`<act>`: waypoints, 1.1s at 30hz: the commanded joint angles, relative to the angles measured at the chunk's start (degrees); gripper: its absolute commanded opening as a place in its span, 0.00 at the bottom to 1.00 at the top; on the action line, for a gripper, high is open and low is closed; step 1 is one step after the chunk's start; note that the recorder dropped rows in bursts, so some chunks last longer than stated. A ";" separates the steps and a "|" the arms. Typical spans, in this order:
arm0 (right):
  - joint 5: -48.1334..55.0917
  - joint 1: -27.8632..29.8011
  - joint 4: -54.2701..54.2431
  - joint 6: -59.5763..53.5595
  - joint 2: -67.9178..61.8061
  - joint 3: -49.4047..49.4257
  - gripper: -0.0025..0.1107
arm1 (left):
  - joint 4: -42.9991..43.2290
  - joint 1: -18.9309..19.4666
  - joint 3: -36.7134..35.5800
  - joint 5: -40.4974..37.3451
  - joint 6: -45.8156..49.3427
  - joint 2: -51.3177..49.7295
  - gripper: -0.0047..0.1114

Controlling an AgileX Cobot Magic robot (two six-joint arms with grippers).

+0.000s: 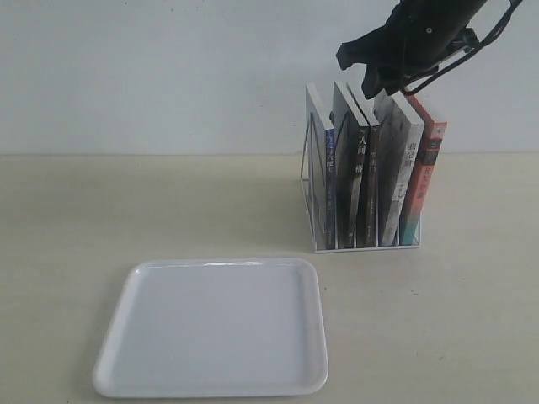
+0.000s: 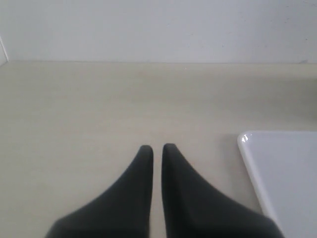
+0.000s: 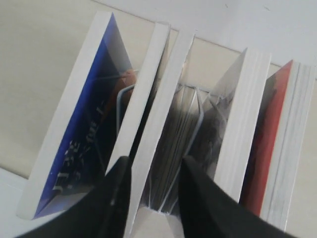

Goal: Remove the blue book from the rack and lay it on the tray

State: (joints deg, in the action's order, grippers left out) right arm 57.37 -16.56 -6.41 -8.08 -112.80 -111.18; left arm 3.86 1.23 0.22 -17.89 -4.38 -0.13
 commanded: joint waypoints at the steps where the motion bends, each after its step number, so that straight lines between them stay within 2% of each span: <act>1: -0.90 -0.14 0.14 -0.36 0.13 -0.38 0.30 | 0.12 -0.46 -0.22 0.35 0.12 0.13 0.09; 6: -1.09 -0.14 -0.12 -0.36 0.13 -0.38 0.30 | 0.12 -0.46 -0.22 0.35 0.12 0.13 0.09; 10: 0.02 -0.82 -4.37 -3.01 0.13 -0.38 0.30 | 0.12 -0.46 -0.22 0.35 0.12 0.13 0.09; 15: -2.31 -7.21 -0.36 -3.69 0.13 -0.38 0.26 | 0.12 -0.46 -0.22 0.35 0.12 0.13 0.09; 18: -2.31 -8.58 0.64 -1.45 0.13 -0.38 0.26 | 0.12 -0.46 -0.22 0.35 0.12 0.13 0.09; 23: -0.15 -8.56 13.74 5.04 0.13 -0.38 0.26 | 0.12 -0.46 -0.22 0.35 0.12 0.13 0.09; 33: 0.38 -8.56 22.69 9.02 0.13 -0.38 0.26 | 0.12 -0.46 -0.22 0.35 0.12 0.13 0.09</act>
State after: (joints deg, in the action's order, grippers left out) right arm 57.77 -25.18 14.57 0.00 -112.80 -111.18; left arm 3.86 1.23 0.22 -17.89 -4.38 -0.13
